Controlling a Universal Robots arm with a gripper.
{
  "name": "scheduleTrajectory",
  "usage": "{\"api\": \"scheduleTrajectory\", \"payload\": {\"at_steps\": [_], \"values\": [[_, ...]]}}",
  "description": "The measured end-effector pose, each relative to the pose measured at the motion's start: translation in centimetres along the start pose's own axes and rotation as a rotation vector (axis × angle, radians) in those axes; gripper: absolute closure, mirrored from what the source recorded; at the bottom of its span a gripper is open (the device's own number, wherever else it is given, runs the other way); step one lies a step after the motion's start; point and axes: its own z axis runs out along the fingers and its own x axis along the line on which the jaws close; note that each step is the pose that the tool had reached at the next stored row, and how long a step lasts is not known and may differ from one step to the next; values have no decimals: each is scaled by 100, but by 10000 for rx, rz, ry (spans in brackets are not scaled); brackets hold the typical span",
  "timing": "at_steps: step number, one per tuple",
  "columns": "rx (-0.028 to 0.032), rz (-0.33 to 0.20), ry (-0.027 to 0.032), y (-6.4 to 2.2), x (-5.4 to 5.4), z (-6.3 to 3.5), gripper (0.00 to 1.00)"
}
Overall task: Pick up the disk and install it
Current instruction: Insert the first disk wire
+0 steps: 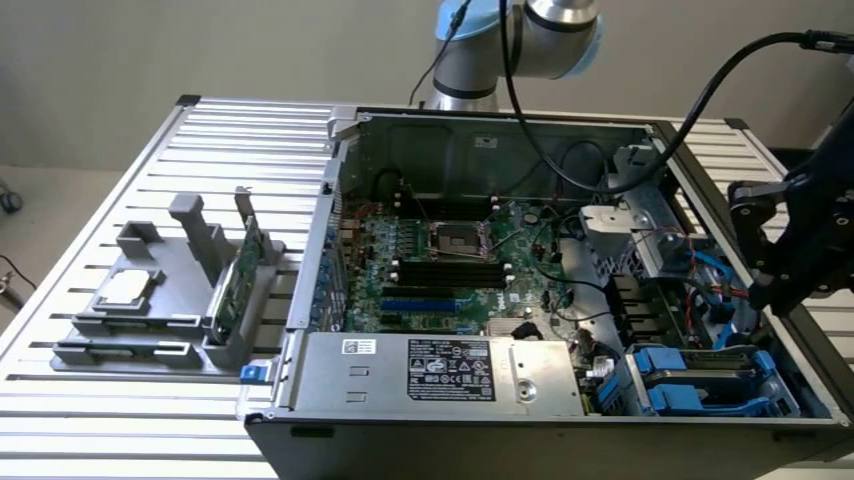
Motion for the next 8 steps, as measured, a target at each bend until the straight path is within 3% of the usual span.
{"api": "scheduleTrajectory", "payload": {"at_steps": [8], "values": [[19,673,-60,-23,-1,124,78]]}}
